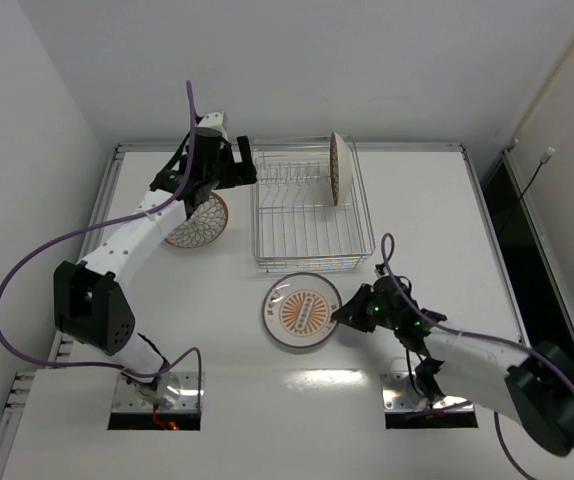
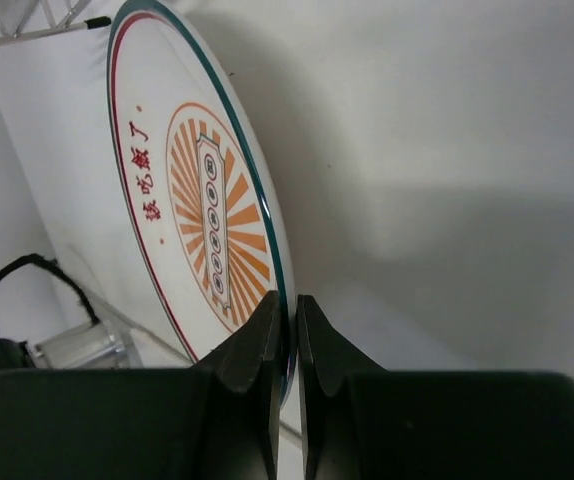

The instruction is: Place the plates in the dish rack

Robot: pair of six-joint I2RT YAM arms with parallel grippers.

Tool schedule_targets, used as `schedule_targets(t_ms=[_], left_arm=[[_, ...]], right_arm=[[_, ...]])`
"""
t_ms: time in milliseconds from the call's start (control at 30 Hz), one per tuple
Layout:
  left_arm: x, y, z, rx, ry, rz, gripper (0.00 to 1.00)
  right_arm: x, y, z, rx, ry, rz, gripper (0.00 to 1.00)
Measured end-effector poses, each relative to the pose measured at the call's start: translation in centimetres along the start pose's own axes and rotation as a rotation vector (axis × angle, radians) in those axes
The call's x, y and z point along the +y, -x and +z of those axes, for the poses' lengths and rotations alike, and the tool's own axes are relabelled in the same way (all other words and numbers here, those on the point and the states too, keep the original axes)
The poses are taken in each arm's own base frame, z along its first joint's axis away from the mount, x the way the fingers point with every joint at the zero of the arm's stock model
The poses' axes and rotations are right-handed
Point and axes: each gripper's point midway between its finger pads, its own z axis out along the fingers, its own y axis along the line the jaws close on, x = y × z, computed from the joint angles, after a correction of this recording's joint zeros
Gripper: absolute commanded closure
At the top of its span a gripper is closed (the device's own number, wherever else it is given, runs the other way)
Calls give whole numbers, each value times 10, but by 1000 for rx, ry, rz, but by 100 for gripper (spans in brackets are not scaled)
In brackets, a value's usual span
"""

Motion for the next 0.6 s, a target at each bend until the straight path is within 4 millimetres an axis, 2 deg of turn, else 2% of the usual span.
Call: schedule_targets(t_ms=[67, 167, 367, 600], left_arm=[[0, 0, 0, -1, 1, 0, 13], [1, 0, 0, -2, 5, 0, 13], [1, 1, 0, -3, 7, 0, 13], [2, 3, -2, -12, 13, -1, 13]], right_arm=[[1, 6, -10, -39, -30, -34, 100], [12, 22, -30, -123, -51, -94, 100], [56, 65, -90, -285, -97, -212, 100], [119, 136, -146, -533, -183, -362, 100]])
